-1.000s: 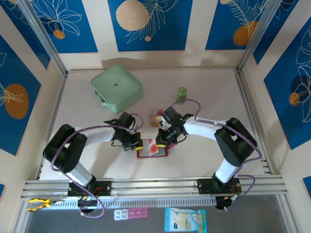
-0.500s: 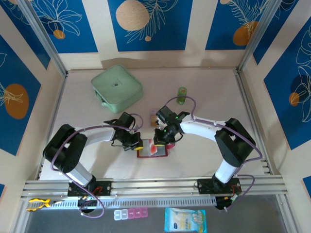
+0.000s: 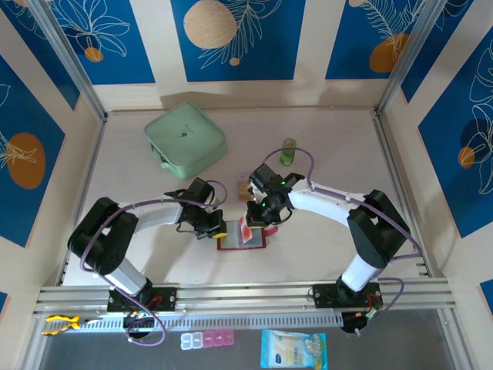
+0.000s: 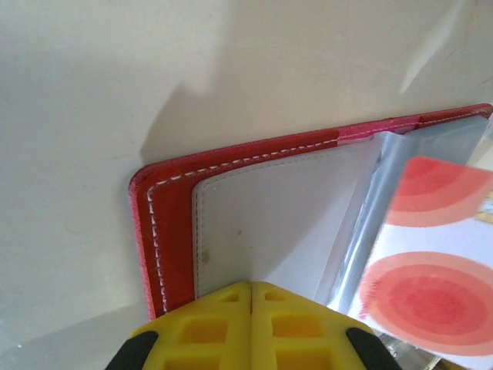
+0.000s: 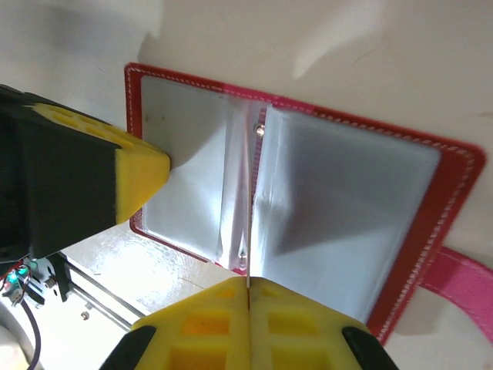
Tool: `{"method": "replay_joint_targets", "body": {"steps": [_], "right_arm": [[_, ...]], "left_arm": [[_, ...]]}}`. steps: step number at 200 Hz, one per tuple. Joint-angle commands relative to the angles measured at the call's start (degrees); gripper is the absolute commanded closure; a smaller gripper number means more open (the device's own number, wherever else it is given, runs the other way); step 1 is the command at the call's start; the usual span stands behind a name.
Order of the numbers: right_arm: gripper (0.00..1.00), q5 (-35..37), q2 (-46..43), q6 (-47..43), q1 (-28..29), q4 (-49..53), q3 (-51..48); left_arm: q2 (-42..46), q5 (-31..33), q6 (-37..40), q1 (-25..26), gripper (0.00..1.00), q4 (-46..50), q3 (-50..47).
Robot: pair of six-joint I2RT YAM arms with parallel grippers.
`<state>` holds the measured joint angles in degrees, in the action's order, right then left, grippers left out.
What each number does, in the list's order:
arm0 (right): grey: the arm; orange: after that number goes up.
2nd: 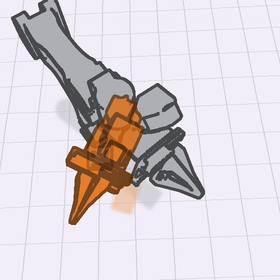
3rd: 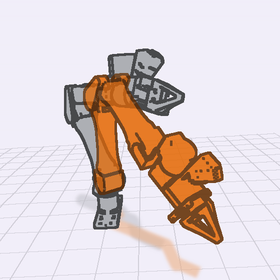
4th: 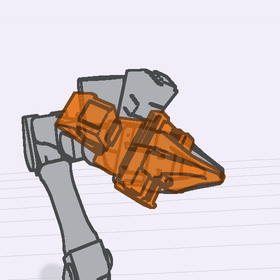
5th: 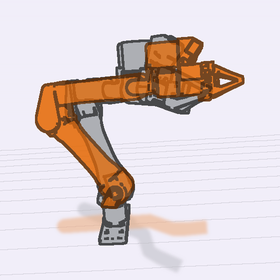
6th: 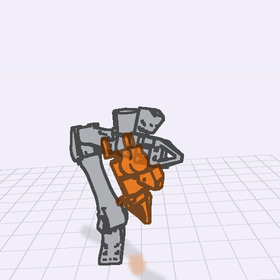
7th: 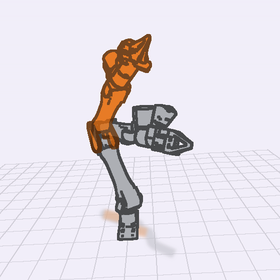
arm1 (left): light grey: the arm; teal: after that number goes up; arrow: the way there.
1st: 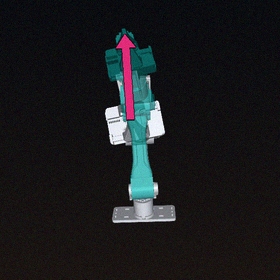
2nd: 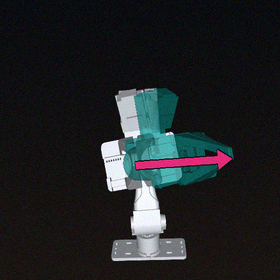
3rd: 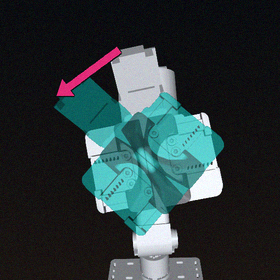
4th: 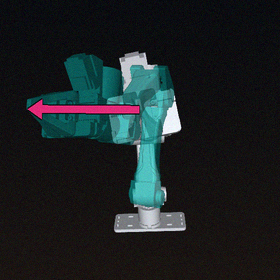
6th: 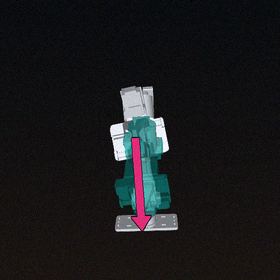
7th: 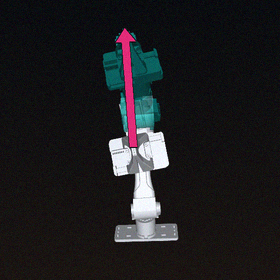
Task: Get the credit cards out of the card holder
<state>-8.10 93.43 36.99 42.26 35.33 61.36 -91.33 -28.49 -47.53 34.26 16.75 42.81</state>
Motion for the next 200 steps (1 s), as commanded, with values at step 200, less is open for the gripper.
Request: {"method": "replay_joint_targets", "body": {"steps": [200], "right_arm": [[1.0, 7.6, 6.7, -82.3, -12.1, 19.7, 32.7]], "left_arm": [[16.9, 6.2, 1.3, -6.2, 0.9, 7.3, -5.0]]}}
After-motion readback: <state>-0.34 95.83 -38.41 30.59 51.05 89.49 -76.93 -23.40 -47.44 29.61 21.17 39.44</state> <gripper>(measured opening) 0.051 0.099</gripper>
